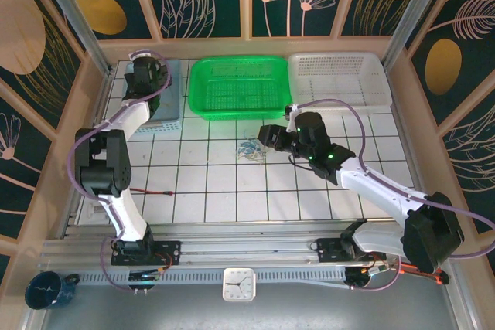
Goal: Untangle the cables
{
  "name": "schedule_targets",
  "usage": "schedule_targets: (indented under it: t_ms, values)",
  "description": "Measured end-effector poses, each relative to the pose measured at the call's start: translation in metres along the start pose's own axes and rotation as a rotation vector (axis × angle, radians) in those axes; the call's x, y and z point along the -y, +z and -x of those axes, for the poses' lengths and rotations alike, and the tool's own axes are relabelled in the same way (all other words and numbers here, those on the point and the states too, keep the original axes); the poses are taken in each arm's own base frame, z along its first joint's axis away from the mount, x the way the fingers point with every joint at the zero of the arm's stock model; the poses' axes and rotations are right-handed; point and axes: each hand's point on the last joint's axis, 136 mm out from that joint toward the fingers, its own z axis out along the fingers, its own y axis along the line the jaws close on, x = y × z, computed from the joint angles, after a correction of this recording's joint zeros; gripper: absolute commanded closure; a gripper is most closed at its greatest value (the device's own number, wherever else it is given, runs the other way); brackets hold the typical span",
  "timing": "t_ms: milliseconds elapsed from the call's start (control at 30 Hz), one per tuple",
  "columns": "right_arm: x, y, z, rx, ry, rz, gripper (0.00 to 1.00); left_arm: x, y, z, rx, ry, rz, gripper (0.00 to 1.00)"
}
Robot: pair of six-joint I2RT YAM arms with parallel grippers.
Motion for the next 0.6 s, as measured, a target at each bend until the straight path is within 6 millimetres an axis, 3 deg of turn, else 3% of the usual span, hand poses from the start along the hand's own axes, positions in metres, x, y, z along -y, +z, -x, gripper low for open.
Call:
schedule_targets:
  t_ms: [133,367,500,600]
  values:
    - [0.006,0.001,-0.001,-0.002,-0.008,-0.026,0.47,0.005,-0.016,0.023,0.041,-0.023,-0.046,0.01]
    - [0.023,0.010,-0.009,-0.039,-0.039,-0.102,0.47,0.017,-0.062,0.057,0.127,-0.087,-0.185,0.01]
    - [0.028,0.021,-0.008,-0.064,-0.072,-0.138,0.47,0.036,-0.076,0.056,0.103,-0.144,-0.321,0.01]
    - [0.030,0.033,-0.007,-0.088,-0.095,-0.159,0.47,0.049,-0.088,0.036,0.046,-0.187,-0.413,0.01]
